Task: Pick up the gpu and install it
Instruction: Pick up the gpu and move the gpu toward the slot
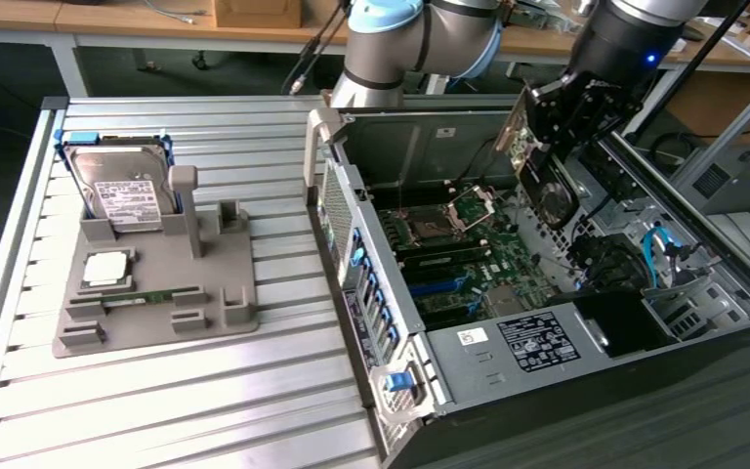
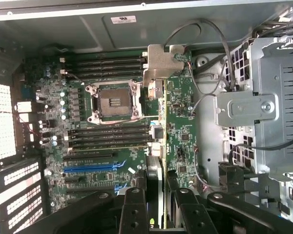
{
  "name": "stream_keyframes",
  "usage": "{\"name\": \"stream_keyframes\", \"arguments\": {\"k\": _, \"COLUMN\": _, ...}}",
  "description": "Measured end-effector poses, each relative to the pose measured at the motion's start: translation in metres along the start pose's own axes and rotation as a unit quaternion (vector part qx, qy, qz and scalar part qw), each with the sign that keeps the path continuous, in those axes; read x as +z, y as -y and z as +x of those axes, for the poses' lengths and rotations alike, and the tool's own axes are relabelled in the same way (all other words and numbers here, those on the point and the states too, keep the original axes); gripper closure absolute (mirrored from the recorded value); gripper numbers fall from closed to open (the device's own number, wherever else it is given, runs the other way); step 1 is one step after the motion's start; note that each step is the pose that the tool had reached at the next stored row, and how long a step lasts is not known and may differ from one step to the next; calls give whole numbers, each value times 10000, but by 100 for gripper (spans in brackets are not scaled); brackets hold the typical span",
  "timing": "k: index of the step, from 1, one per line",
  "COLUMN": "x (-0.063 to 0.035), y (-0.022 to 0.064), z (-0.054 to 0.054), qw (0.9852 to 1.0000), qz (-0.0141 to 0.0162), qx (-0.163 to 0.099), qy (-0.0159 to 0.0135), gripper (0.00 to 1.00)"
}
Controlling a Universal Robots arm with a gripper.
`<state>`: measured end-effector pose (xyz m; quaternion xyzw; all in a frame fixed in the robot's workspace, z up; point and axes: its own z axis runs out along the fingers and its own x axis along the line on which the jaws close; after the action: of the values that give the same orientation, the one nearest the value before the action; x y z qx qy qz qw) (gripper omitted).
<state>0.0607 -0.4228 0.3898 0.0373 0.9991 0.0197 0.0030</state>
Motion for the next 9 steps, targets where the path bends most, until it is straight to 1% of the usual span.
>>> {"name": "stream_keyframes", "arguments": {"k": 9, "x": 46, "y": 0, "z": -25, "qw": 10000, "qz": 0, "qx": 0, "qy": 0, "gripper": 73}}
